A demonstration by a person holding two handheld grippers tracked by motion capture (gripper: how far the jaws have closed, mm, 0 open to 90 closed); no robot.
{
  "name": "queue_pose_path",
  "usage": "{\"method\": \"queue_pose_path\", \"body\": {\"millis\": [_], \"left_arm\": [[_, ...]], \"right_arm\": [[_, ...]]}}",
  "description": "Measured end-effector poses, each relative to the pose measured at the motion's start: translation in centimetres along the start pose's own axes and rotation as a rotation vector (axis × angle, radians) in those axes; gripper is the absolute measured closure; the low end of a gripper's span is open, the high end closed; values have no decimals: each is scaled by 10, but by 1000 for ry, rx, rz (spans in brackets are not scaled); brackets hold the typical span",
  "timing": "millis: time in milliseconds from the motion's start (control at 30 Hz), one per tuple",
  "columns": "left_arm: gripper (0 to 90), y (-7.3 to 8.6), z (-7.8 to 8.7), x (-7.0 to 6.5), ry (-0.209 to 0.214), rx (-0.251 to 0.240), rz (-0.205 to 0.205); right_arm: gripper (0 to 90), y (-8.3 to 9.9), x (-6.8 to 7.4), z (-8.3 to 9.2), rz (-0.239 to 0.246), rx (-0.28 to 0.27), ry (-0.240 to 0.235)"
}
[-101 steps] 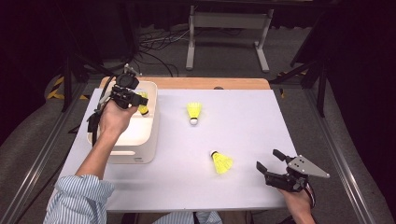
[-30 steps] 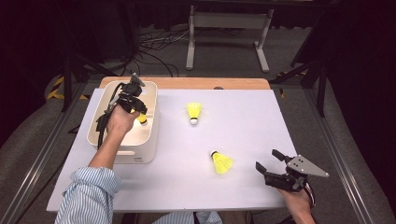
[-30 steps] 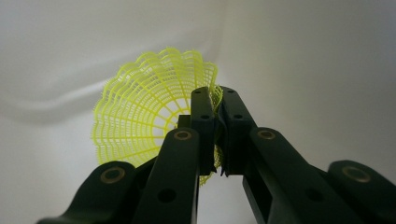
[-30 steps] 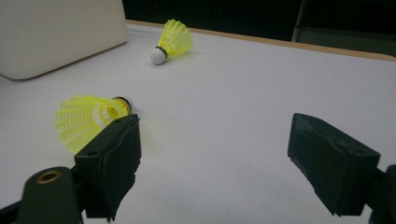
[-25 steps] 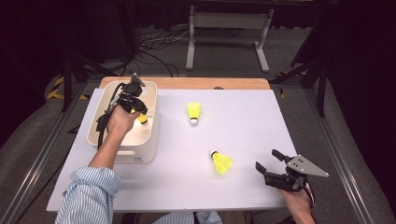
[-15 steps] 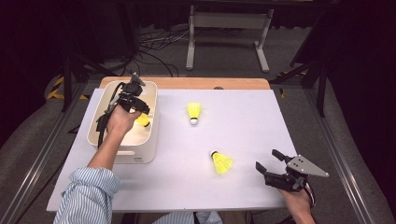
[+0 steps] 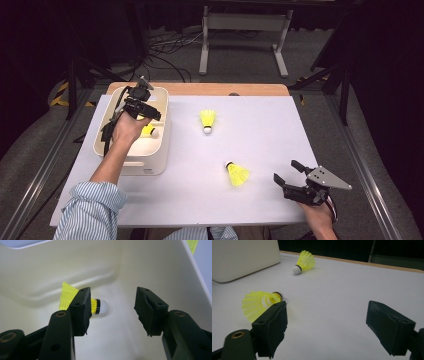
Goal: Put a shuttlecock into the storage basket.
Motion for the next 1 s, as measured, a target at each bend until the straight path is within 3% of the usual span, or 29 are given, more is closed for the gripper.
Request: {"method": "queue_pose_path", "body": {"millis": [567, 1000], "left_arm": [[416, 3, 20, -6, -9, -41, -18], [418, 7, 33, -20, 33, -85, -59]], "right_arm": [[180, 0, 1, 0, 3, 1, -3], [180, 0, 1, -1, 4, 1, -3]]}}
Point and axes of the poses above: each handheld gripper's, and its own axes: z roughly backward along the jaws, y roughly out of its underside, x roughly to its left, the point moved 5 cm from there along -z, roughly forward along the jaws, and after that the axes turned 15 degrees about y, right-handed, at the moved point
